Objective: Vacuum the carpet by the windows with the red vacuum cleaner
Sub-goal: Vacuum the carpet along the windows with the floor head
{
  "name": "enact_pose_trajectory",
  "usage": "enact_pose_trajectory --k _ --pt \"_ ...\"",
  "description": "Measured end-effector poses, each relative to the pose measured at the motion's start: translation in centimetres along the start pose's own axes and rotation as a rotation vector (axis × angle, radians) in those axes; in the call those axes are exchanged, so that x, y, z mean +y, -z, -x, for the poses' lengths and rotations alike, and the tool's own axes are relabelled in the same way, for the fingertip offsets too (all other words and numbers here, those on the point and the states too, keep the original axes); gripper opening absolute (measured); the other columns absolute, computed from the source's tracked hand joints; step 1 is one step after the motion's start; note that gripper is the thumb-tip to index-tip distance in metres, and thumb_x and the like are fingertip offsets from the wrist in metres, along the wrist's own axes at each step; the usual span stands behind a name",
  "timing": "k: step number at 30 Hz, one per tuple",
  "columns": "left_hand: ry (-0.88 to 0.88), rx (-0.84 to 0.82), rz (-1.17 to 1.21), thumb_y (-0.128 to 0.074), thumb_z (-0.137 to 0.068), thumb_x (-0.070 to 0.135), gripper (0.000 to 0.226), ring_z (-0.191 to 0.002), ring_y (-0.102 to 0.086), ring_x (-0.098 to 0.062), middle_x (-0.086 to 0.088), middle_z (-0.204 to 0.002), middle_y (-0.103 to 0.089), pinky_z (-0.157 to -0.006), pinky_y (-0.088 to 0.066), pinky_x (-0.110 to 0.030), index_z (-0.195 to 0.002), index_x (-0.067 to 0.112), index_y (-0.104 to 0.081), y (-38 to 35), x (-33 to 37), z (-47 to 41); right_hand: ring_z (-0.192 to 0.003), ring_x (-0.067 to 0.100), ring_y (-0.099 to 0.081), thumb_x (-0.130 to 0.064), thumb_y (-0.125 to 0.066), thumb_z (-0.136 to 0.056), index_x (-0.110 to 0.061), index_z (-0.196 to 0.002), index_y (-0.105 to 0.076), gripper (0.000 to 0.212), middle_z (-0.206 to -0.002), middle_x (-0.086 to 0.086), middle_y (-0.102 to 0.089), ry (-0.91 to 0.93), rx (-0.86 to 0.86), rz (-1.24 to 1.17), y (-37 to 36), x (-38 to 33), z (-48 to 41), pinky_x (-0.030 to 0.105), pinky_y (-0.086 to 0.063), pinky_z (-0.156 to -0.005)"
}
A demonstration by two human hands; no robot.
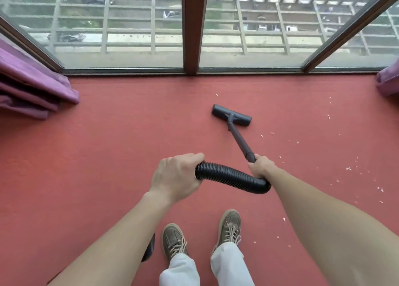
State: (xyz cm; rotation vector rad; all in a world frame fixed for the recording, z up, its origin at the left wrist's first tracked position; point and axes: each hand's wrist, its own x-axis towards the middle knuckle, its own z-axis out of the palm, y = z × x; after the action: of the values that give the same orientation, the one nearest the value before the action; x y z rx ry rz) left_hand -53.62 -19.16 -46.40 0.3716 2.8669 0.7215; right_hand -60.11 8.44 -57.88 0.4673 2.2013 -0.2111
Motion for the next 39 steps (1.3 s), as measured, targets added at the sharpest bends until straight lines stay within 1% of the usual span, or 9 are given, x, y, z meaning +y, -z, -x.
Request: enact_pose_trajectory --k 4,8,12,17,21,24,30,35,39 --pt "0.050 0.064 -0.033 -0.060 -0.076 0.026 0.012 -0.059 -0.055 -0.036 0.002 -0.066 -0.056 -0.050 -0.044 -0.034 -0.079 0.020 -0.050 0.9 -0.5 -4.0 -0.098 0.031 -0.056 -0.037 -0.047 -0.091 -0.023 -0.132 -0.049 0.043 -0.106 0.007 -0.055 0.045 0.017 0.077 4.7 -2.8 -5.0 0.037 -0.047 -0.096" --pt "0.106 0.101 -0.056 -0.061 -0.079 0.026 0.011 -0.060 -0.053 -0.035 0.001 -0.066 -0.057 -0.051 -0.038 -0.033 -0.080 0.020 -0.052 1.2 -1.1 -6.2 -0.103 0.032 -0.059 -0.036 -0.049 -0.088 -0.021 -0.130 -0.051 0.045 -0.115 0.008 -0.060 0.096 0.048 0.160 7.8 -6.4 -10.1 0.039 -0.048 -0.096" --pt "0.181 0.130 -0.039 -0.063 -0.078 0.026 0.011 -0.060 -0.052 -0.034 0.002 -0.065 -0.059 -0.052 -0.038 -0.033 -0.081 0.020 -0.054 1.3 -1.5 -6.8 -0.092 0.031 -0.054 -0.029 -0.050 -0.088 -0.014 -0.127 -0.051 0.042 -0.104 0.007 -0.055 0.095 0.040 0.167 7.8 -7.9 -9.9 0.033 -0.045 -0.084" --pt "0.158 -0.033 -0.015 -0.059 -0.077 0.029 0.013 -0.060 -0.055 -0.032 0.003 -0.062 -0.057 -0.052 -0.037 -0.032 -0.079 0.021 -0.050 0.8 -0.6 -5.2 -0.110 0.035 -0.059 -0.030 -0.049 -0.093 -0.023 -0.134 -0.045 0.042 -0.121 0.013 -0.061 0.082 -0.018 -0.057 2.5 -3.4 -4.2 0.036 -0.047 -0.093" --pt "0.091 -0.133 -0.048 -0.057 -0.076 0.031 0.019 -0.063 -0.059 -0.031 0.004 -0.066 -0.059 -0.054 -0.037 -0.032 -0.075 0.028 -0.039 1.1 -0.3 -4.8 -0.098 0.033 -0.061 -0.031 -0.044 -0.095 -0.026 -0.134 -0.043 0.040 -0.111 0.012 -0.064 0.060 -0.075 -0.180 -1.8 -0.2 0.0 0.035 -0.049 -0.088" --pt "0.094 -0.144 -0.065 -0.059 -0.075 0.030 0.019 -0.063 -0.057 -0.032 0.005 -0.064 -0.055 -0.053 -0.038 -0.032 -0.075 0.025 -0.040 1.4 -0.5 -4.8 -0.094 0.032 -0.059 -0.033 -0.042 -0.096 -0.026 -0.132 -0.043 0.037 -0.106 0.009 -0.063 0.037 -0.073 -0.193 -2.0 -0.5 0.1 0.035 -0.047 -0.084" --pt "0.145 -0.047 -0.071 -0.064 -0.075 0.027 0.015 -0.058 -0.053 -0.031 0.004 -0.060 -0.054 -0.052 -0.041 -0.033 -0.078 0.020 -0.051 1.4 -0.8 -5.9 -0.097 0.032 -0.053 -0.033 -0.043 -0.097 -0.019 -0.129 -0.045 0.035 -0.119 0.012 -0.060 0.000 0.005 -0.204 0.8 -3.0 -3.8 0.035 -0.044 -0.087" --pt "0.047 -0.105 -0.063 -0.063 -0.074 0.027 0.016 -0.056 -0.051 -0.030 0.005 -0.058 -0.050 -0.051 -0.043 -0.033 -0.077 0.021 -0.049 0.4 1.7 -6.5 -0.107 0.034 -0.058 -0.032 -0.043 -0.097 -0.018 -0.133 -0.042 0.038 -0.121 0.013 -0.059 -0.089 -0.022 -0.227 0.4 1.7 -1.7 0.035 -0.045 -0.087" --pt "-0.071 -0.154 -0.041 -0.055 -0.069 0.030 0.013 -0.056 -0.052 -0.031 0.008 -0.056 -0.045 -0.050 -0.044 -0.033 -0.075 0.023 -0.046 -0.8 4.1 -6.8 -0.095 0.032 -0.058 -0.032 -0.043 -0.096 -0.023 -0.131 -0.045 0.036 -0.114 0.012 -0.063 -0.151 -0.070 -0.344 -2.3 6.1 2.1 0.036 -0.048 -0.087"
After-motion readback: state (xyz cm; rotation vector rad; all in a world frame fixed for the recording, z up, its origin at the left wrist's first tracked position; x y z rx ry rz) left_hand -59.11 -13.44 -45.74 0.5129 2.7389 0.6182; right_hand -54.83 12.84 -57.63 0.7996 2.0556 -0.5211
